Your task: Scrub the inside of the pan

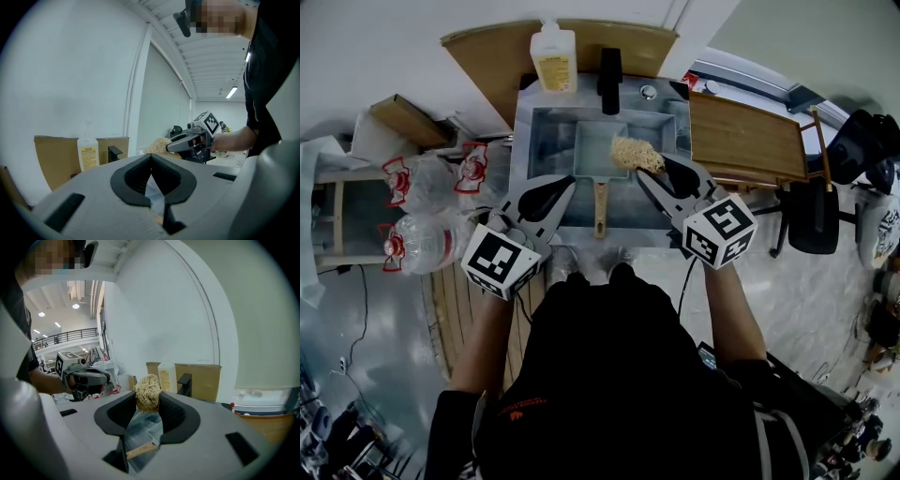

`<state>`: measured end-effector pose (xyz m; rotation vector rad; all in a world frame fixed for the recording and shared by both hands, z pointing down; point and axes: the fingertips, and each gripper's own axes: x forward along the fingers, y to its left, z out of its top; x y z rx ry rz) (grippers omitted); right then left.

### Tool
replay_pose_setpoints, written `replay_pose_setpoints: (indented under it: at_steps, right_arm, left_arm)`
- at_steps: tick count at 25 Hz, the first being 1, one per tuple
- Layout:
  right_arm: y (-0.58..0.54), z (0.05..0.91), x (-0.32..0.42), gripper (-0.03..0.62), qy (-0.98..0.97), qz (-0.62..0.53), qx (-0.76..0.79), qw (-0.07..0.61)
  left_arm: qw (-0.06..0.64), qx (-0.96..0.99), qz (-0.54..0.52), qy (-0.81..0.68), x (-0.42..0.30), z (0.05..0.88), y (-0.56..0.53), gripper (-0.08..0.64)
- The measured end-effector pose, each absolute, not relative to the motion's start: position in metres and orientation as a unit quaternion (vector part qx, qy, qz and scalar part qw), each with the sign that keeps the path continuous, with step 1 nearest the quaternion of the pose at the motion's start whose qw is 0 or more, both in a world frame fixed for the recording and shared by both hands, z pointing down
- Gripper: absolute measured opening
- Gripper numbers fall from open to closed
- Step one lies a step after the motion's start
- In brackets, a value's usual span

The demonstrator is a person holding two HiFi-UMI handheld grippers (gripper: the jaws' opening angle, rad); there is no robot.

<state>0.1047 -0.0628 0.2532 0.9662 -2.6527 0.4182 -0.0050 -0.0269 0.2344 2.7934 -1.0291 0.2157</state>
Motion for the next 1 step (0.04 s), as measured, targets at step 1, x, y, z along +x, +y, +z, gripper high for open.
replay_pose_setpoints:
  at_steps: [1]
  right_arm:
    - [-0.0631, 0.2536, 0.1042, 0.152, -0.920, 0.145, 0.335, 0.143]
  left_arm:
    - [0.080, 0.933, 0.072, -0.344, -0.0052, 0.2347, -0.0272, 0.018]
